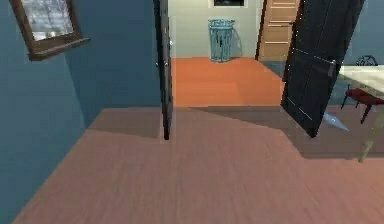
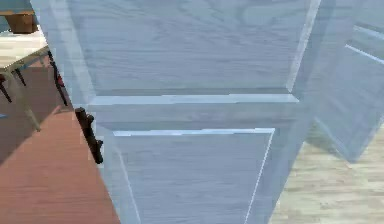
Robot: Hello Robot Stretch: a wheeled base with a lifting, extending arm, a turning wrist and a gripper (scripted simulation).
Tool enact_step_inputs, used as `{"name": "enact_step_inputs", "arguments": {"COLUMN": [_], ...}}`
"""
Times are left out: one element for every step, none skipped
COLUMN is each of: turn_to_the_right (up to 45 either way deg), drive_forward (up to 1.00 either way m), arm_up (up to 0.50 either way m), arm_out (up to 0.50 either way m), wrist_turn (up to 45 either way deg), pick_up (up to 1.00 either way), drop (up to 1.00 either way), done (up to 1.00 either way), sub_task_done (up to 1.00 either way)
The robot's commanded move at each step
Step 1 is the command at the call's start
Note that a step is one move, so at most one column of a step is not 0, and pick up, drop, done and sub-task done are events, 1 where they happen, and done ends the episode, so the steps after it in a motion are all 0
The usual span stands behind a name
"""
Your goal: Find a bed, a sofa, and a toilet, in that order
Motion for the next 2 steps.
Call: {"name": "enact_step_inputs", "arguments": {"turn_to_the_right": [0.0, 39.0], "drive_forward": [0.6, 0.0], "arm_up": [0.0, 0.0], "arm_out": [0.0, 0.0], "wrist_turn": [0.0, 0.0], "pick_up": [0.0, 0.0], "drop": [0.0, 0.0], "done": [0.0, 0.0], "sub_task_done": [0.0, 0.0]}}
